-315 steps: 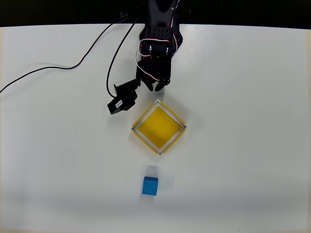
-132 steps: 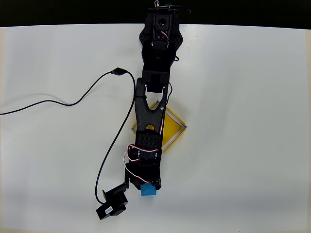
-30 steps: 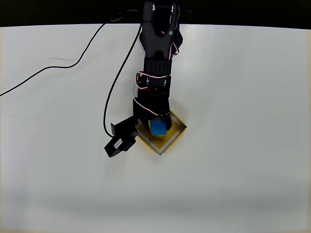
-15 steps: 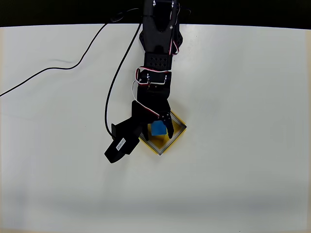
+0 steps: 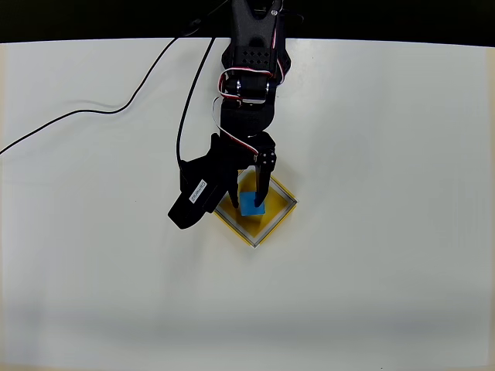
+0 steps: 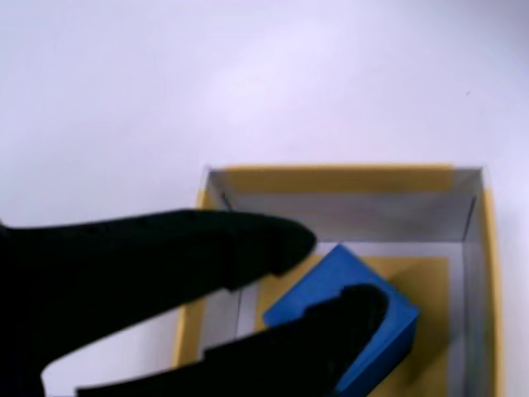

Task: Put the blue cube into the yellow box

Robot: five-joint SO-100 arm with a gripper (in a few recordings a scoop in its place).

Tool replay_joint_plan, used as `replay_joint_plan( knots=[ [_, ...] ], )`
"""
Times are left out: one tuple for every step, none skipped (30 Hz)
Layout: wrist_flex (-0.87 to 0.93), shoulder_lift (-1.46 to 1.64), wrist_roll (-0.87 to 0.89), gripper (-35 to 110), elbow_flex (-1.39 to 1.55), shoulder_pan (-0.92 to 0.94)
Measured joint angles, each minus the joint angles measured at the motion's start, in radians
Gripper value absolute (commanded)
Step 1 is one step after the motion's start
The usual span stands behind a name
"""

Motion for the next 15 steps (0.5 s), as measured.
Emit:
replay_joint_plan(
  knots=[
    [0.018, 0.052, 0.0, 3, 0.028, 0.0],
    [0.038, 0.098, 0.0, 2, 0.049, 0.0],
    [0.057, 0.144, 0.002, 1, 0.067, 0.0],
    [0.075, 0.181, 0.008, 1, 0.081, 0.0],
    [0.101, 0.216, 0.011, 0, 0.092, 0.0],
    [0.127, 0.244, 0.018, 0, 0.097, 0.0],
    [0.163, 0.265, 0.023, 0, 0.097, 0.0],
    [0.199, 0.282, 0.026, 0, 0.097, 0.0],
    [0.236, 0.298, 0.026, 0, 0.097, 0.0],
    [0.279, 0.31, 0.026, 0, 0.097, 0.0],
    [0.322, 0.314, 0.026, 0, 0.097, 0.0],
    [0.365, 0.319, 0.028, 0, 0.097, 0.0],
    [0.413, 0.328, 0.037, 0, 0.097, 0.0],
    [0.46, 0.336, 0.041, 0, 0.095, 0.0],
    [0.506, 0.337, 0.046, 0, 0.092, 0.0]
  ],
)
